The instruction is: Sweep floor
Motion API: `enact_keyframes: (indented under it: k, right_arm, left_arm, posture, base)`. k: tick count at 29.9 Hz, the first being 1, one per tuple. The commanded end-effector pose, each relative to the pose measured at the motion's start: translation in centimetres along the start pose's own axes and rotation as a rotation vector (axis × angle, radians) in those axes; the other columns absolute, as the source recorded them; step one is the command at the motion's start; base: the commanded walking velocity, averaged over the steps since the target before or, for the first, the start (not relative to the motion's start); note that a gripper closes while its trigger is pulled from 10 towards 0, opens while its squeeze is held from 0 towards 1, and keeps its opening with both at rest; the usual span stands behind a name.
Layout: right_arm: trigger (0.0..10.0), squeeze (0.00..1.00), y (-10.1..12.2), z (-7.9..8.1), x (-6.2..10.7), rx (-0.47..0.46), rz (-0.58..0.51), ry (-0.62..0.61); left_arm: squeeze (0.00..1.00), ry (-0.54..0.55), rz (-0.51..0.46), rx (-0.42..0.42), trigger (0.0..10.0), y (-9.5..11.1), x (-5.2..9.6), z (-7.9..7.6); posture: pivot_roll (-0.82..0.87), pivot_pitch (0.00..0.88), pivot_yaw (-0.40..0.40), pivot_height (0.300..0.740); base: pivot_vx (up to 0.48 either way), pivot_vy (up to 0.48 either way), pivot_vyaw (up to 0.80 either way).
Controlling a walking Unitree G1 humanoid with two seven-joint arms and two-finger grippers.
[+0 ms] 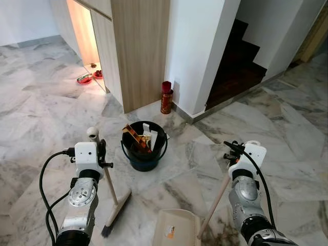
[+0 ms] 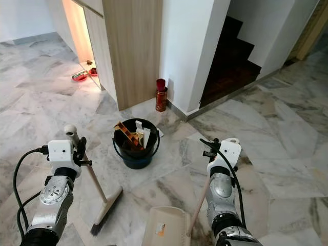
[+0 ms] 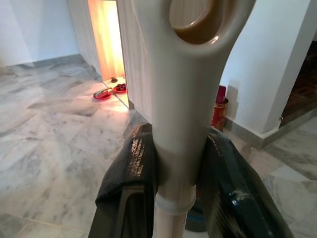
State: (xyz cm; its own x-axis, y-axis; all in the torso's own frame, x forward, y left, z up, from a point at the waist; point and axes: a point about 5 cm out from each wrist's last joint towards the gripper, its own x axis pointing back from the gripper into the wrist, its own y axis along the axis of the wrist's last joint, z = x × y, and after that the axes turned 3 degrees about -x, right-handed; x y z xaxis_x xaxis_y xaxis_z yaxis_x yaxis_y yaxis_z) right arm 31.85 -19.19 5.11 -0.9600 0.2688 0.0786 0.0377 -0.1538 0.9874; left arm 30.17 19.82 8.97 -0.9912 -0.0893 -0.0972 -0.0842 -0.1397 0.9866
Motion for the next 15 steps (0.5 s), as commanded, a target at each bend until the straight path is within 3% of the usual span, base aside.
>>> enact_keyframes:
  k: [1, 15]
  right_arm:
    - [10.0, 0.00, 0.63, -0.16, -0.44, 0.000, -0.015, -0.009]
    - [10.0, 0.00, 1.00, -0.65, -0.70, 0.013, -0.022, -0.019]
  left_arm:
    - [0.00, 0.008, -0.049, -0.008, 10.0, 1.22, -0.70, 0.03]
    - [0.00, 0.044, -0.041, 0.003, 10.0, 0.95, -0.47, 0.45]
  posture:
    - [0.19, 0.000, -0.077, 0.740]
    - [0.18, 0.017, -0.093, 0.740]
  base:
    - [0.000, -0.371, -0.80]
    - [0.000, -0.027, -0.80]
